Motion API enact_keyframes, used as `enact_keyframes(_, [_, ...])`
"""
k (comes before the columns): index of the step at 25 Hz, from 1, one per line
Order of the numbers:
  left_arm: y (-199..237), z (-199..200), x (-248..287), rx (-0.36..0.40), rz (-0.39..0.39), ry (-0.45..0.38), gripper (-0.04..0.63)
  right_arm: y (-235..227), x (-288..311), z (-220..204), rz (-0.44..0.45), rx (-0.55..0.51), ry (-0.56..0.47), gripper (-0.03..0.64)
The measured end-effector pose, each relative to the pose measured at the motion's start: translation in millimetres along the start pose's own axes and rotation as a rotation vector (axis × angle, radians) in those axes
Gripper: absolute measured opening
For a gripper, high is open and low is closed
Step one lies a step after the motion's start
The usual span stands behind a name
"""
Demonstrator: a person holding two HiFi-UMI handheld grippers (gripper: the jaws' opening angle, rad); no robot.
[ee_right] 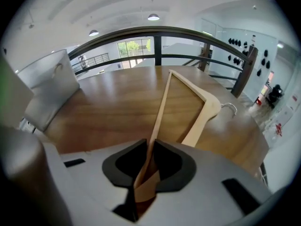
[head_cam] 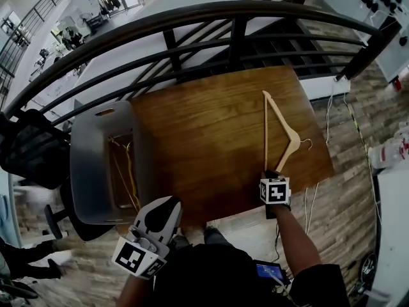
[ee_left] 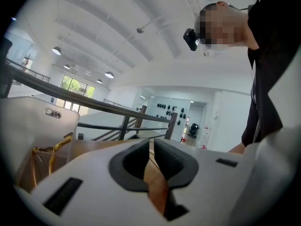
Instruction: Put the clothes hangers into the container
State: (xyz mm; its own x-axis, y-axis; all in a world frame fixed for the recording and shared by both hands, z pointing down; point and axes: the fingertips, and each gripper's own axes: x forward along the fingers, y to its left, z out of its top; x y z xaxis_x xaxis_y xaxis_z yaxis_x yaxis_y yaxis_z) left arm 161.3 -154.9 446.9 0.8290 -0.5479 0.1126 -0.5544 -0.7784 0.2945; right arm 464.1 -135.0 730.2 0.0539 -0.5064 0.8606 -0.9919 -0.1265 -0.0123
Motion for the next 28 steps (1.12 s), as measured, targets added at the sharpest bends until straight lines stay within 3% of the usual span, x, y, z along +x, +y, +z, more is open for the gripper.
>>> enact_keyframes(11, [-6, -8, -21, -0.031, -0.061, -0.008, 0.037, 111, -22, -40, 0.118, -0.169, 0.024, 0.041])
enact_keyframes(28, [0, -23, -73, -0.024, -0.089, 0.066, 0.037, 194, -61, -90, 0.148, -0.205, 0.017, 0.040])
